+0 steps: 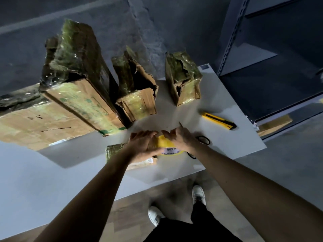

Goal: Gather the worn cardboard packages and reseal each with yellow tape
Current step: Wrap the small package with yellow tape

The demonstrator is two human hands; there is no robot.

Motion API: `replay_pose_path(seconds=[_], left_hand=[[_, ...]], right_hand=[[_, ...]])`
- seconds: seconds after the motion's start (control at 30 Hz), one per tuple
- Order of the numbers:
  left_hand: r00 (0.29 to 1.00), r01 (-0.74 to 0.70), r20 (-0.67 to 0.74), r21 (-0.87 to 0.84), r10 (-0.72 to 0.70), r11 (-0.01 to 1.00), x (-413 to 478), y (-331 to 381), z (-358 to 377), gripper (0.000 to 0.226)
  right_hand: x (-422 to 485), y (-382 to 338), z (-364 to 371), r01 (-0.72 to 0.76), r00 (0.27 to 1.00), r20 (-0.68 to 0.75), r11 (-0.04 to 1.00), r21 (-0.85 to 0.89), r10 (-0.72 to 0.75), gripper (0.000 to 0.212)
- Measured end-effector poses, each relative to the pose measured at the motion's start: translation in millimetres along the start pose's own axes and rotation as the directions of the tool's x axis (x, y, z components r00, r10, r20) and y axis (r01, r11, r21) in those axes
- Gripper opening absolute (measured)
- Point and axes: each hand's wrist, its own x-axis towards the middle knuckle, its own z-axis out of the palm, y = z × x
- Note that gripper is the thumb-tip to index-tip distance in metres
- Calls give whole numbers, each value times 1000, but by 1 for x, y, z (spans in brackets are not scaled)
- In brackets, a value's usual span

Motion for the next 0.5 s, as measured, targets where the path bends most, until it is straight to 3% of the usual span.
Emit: replay_pose_path(seconds=[0.03, 0.1, 0.23, 0.37, 0.5], left_hand=[[997, -18, 81, 65, 13, 998, -1, -1, -4, 114], [990, -26, 139, 200, -2, 980, -6, -1, -3, 121], [999, -25, -28, 227, 32, 973, -6, 4, -1, 93], [991, -17, -135, 12, 19, 1000, -15, -3, -16, 82], [971, -6, -230, -308, -68, 951, -29, -7, -34, 81]], right_hand=[[5, 8, 5, 47, 998, 42, 999, 20, -48, 39], [3, 5, 6, -19, 998, 65, 982, 190, 7, 40], [3, -3, 1, 49, 998, -44, 991, 123, -43, 60], [-4, -24, -25, 79, 992, -115, 956, 283, -48, 65], [-7, -54, -55, 106, 986, -164, 815, 569, -14, 57]])
